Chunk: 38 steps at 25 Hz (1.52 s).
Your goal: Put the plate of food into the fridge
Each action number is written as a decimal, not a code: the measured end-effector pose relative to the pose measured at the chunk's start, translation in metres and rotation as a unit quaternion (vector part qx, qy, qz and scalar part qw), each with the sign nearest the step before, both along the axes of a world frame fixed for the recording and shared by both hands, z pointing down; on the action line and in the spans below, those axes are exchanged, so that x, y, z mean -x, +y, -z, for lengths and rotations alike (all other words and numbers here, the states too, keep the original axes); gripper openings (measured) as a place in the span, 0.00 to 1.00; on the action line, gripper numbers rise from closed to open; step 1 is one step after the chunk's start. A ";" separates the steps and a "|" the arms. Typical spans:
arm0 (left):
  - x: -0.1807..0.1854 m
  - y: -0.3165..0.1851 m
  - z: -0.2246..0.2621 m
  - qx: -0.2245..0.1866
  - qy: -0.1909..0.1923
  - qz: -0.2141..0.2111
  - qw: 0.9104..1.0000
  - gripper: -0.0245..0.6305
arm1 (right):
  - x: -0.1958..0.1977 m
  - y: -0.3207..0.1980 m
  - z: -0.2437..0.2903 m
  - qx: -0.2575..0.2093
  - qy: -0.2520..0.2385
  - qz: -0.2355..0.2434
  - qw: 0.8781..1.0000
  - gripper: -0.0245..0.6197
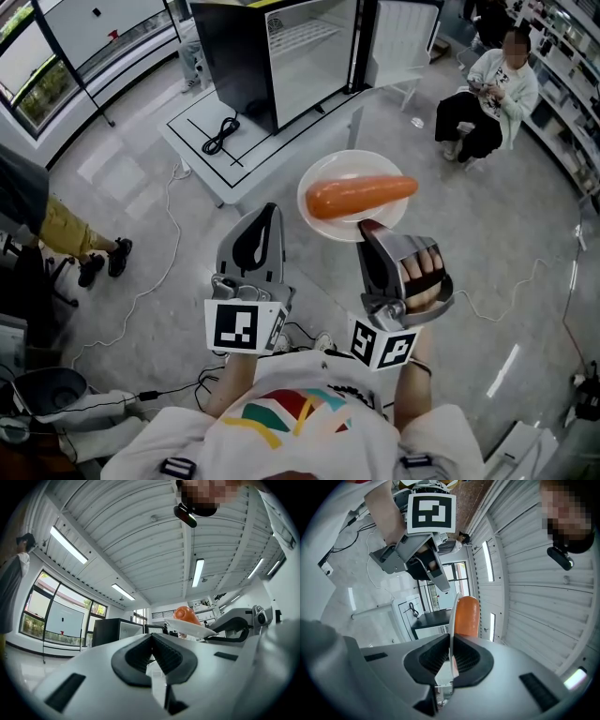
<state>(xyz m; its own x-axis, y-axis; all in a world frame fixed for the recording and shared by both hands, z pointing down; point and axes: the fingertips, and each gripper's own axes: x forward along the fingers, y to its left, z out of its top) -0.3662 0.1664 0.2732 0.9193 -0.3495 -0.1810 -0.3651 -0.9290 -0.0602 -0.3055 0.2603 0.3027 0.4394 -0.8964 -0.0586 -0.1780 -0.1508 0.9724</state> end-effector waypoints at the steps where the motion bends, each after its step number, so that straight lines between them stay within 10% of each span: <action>1: -0.002 0.002 -0.001 0.000 0.002 -0.001 1.000 0.05 | -0.002 0.001 -0.002 0.001 0.000 0.000 1.000 0.07; 38: -0.034 0.010 -0.006 -0.010 0.018 0.033 0.999 0.05 | -0.048 0.023 -0.018 -0.003 0.005 0.017 1.000 0.07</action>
<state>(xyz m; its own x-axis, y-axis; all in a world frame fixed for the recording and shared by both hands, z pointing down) -0.3326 0.1764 0.2790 0.8868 -0.4057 -0.2214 -0.4282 -0.9015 -0.0630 -0.2579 0.2835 0.3210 0.4075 -0.9107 -0.0677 -0.1744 -0.1504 0.9731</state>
